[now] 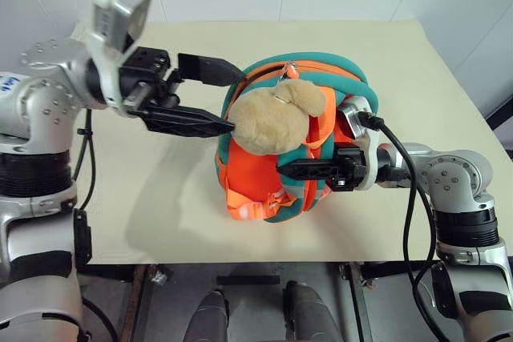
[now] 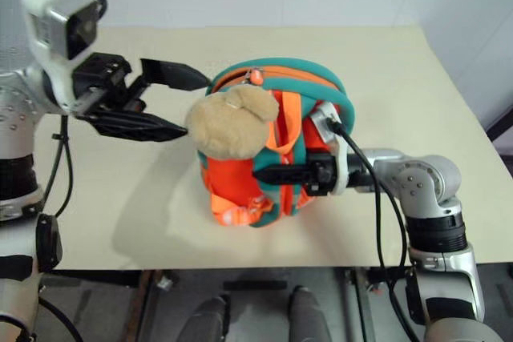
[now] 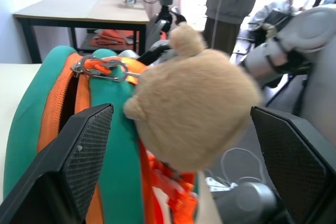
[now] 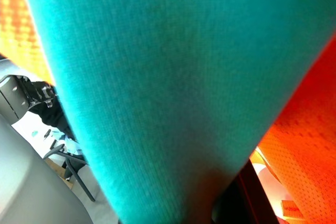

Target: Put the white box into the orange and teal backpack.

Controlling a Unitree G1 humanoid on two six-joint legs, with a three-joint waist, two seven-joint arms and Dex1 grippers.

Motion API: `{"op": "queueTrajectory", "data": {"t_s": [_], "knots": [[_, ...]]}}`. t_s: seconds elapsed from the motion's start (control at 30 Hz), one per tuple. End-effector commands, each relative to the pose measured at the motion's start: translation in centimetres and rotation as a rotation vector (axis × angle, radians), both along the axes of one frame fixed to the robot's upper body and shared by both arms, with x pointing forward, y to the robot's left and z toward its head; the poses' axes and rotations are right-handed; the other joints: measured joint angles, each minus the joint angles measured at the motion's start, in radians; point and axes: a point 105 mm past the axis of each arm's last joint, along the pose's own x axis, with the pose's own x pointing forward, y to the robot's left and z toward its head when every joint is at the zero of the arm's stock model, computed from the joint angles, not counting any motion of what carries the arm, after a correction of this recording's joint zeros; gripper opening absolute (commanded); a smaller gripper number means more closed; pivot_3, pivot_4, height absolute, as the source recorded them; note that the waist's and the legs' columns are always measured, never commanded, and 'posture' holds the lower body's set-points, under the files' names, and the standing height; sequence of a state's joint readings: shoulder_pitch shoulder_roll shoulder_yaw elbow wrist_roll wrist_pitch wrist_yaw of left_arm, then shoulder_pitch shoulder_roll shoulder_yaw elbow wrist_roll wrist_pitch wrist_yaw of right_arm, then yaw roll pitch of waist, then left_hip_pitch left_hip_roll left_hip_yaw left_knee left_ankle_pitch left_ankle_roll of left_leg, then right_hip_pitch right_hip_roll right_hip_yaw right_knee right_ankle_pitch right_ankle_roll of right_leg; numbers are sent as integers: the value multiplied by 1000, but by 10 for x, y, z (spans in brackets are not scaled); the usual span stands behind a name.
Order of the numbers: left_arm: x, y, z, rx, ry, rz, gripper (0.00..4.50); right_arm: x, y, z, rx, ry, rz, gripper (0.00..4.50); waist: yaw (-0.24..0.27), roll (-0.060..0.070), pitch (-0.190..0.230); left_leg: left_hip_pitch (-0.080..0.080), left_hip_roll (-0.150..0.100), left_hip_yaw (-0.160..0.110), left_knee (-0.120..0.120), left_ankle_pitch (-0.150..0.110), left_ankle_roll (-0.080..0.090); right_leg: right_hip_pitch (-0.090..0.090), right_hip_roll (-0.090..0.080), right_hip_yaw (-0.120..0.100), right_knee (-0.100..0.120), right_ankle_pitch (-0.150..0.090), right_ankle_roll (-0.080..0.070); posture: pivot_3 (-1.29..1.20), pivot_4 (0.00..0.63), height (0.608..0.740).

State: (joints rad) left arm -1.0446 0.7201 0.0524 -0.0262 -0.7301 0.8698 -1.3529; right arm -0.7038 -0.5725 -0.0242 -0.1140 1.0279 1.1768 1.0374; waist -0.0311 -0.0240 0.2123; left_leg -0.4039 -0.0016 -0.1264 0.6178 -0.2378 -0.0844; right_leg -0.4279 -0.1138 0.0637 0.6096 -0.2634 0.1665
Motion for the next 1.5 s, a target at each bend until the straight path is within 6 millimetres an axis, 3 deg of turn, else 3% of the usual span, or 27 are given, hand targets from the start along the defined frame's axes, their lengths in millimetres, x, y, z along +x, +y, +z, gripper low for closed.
{"op": "queueTrajectory", "data": {"t_s": [0.03,0.53,0.63,0.87,0.97,1.1,1.27,1.5], "knots": [[-10,-9,9,-23,-57,-53,4491,-4,3,9,26,-44,27,92,-1,0,0,0,0,0,0,0,0,0,0,0,0,0,0,0,150,740],[-8,-42,-15,124,-87,-90,4491,-5,7,9,39,-45,27,92,1,0,0,0,0,0,3,0,0,1,0,0,1,0,0,0,150,740],[-3,-41,-20,165,-95,-57,3873,-5,7,8,41,-45,26,92,1,0,0,0,0,0,3,0,0,1,0,0,1,0,0,0,150,740],[2,-40,-20,169,-111,-26,1944,-4,8,8,45,-47,24,92,0,0,0,0,0,0,3,0,0,1,0,0,1,0,0,0,150,740],[3,-38,-19,167,-113,-17,1503,-3,8,8,45,-48,24,92,0,0,0,0,0,0,3,0,0,1,0,0,1,0,0,0,150,740],[5,-28,-14,159,-110,0,1294,-3,9,8,45,-47,23,92,-2,0,0,0,0,0,3,0,0,1,0,0,1,0,0,0,150,740],[-12,3,4,143,-21,-38,1255,-3,8,7,47,-42,18,92,-14,0,0,0,0,0,2,0,0,0,0,0,1,0,0,0,150,740],[-2,41,14,146,56,95,1255,-4,9,6,52,-38,17,92,-25,0,0,0,0,0,2,0,0,0,0,0,1,0,0,0,150,740]]}}
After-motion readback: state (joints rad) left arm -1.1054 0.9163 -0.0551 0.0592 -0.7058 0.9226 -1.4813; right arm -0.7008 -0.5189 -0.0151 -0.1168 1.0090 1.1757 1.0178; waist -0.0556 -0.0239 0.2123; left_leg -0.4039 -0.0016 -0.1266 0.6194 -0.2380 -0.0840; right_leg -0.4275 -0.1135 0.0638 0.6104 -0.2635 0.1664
